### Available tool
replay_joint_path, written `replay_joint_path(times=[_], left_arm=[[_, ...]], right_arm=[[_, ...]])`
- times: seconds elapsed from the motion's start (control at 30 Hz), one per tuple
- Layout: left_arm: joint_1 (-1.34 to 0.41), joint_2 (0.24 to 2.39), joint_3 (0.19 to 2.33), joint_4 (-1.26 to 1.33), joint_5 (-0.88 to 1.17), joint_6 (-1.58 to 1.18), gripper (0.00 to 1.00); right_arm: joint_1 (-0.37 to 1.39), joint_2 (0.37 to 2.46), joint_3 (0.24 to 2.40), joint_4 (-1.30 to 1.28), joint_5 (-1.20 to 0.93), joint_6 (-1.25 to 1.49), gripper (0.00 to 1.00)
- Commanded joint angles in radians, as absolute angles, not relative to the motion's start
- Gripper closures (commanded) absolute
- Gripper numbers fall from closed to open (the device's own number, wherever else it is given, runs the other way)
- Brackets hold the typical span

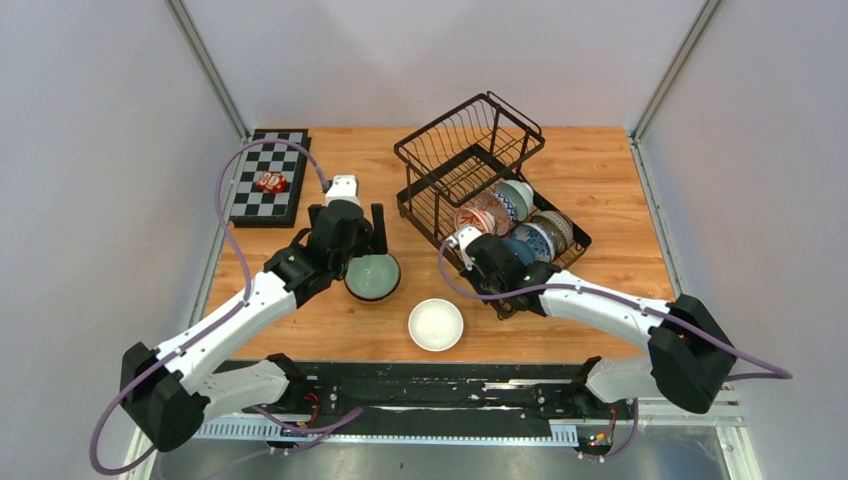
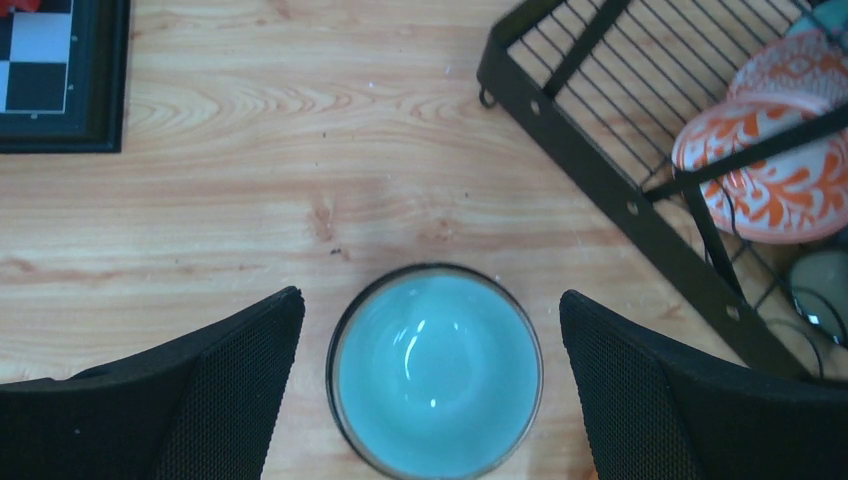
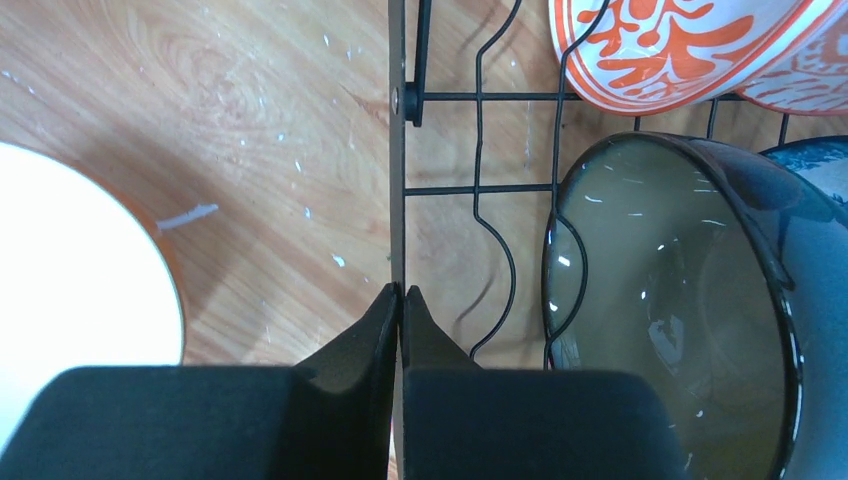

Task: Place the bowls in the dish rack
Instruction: Adjust the dish rack at the center of the board.

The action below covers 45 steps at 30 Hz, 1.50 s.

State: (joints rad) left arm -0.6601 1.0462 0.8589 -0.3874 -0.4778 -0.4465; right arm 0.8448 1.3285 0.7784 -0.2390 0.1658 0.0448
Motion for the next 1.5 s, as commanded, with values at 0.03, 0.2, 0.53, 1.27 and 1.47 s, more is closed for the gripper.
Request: replay_joint_path(times=[0.03,0.2,0.53,1.27,1.47], left_arm=[[-0.585,1.161,0.918,-0.23,-0.42,-0.427,0.03],[-0.487,1.317,0.96,-0.131,-0.25,-0.436,0.06],[-0.355,1.65,1.143,-0.07,0.072,-0.425,0.09],[-0.331,2.099,1.58,-0.226,0.27,-0.359,0.19],[-0.331,2.172,1.636,-0.238,0.323,-0.367,0.3]], right_arm=[[0.855,1.209,0.717,-0.255,0.188,0.031,0.97],[0.854,1.109,0.663,-0.259,0.197,0.051,0.97],[0.853,0.929,0.58,-0.294,0.221,0.077,0.97],[0.853,0.517,0.561,-0.487,0.354,0.41,0.53],[0.853,0.488,0.594,-0.599,0.435,0.516,0.42]])
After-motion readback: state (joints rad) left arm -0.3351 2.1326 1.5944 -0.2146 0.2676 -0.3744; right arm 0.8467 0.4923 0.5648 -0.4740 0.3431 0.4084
